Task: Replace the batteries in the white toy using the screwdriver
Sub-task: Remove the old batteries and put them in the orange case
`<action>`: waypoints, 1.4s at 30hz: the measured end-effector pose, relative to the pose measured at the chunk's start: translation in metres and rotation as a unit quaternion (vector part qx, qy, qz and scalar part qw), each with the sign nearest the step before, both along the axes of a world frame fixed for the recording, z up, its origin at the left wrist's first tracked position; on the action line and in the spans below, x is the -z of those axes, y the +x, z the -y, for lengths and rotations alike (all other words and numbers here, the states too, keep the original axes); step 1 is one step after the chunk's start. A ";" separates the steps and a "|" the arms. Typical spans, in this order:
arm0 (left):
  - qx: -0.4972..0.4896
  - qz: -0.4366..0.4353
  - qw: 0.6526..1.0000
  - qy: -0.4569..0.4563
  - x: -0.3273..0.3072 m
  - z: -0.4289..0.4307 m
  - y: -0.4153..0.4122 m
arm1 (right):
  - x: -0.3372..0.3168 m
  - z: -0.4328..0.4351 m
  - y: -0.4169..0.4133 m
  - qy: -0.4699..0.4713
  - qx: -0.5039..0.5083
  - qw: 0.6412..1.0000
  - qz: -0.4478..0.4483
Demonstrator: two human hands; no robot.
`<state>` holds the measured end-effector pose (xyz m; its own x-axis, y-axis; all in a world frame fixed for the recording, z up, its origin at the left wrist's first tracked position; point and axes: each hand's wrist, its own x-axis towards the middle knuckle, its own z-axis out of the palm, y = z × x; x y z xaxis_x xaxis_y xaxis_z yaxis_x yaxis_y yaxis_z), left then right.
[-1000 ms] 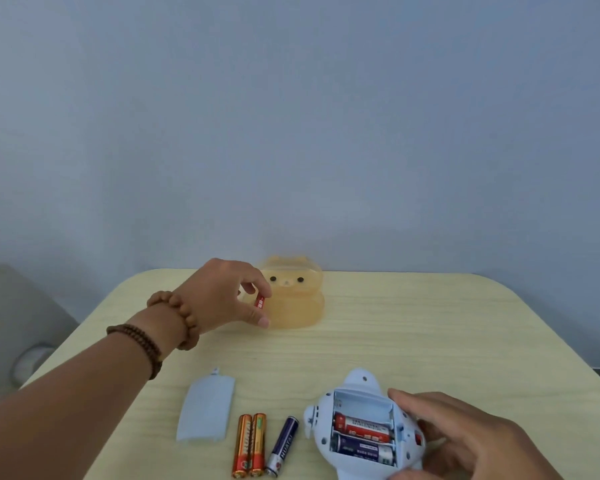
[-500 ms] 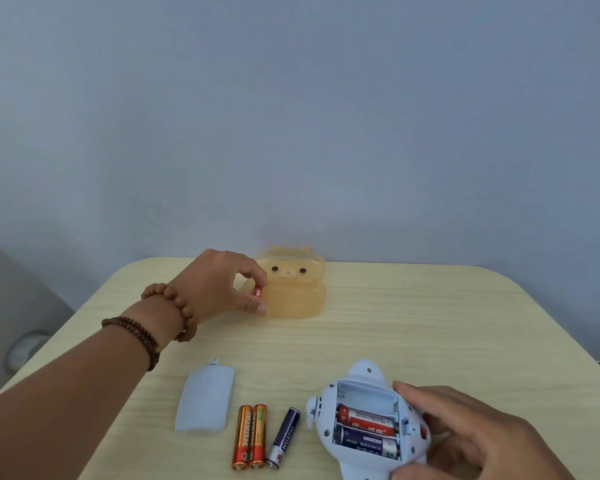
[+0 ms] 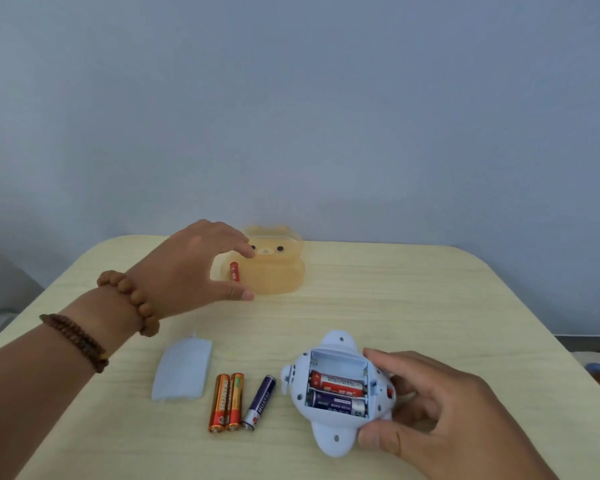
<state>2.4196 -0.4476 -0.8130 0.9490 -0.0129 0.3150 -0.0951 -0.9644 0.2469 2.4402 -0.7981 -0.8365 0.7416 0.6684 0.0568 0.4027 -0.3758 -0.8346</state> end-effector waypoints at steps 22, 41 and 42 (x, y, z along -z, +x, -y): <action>0.000 -0.093 0.995 -0.032 0.016 0.073 -0.021 | 0.008 0.008 0.001 0.006 -0.019 1.000 0.018; 0.030 -0.038 0.994 -0.101 -0.029 0.111 -0.074 | -0.009 0.004 -0.004 -0.017 -0.011 1.000 -0.001; 0.035 -0.052 0.993 -0.097 -0.025 0.119 -0.082 | -0.011 0.004 -0.004 -0.019 -0.012 1.000 -0.001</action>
<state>2.3379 -0.5667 -0.7877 0.9755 -0.0283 0.2180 -0.1239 -0.8899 0.4390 2.4361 -0.8022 -0.8256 0.7260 0.6871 0.0293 0.4105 -0.3987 -0.8201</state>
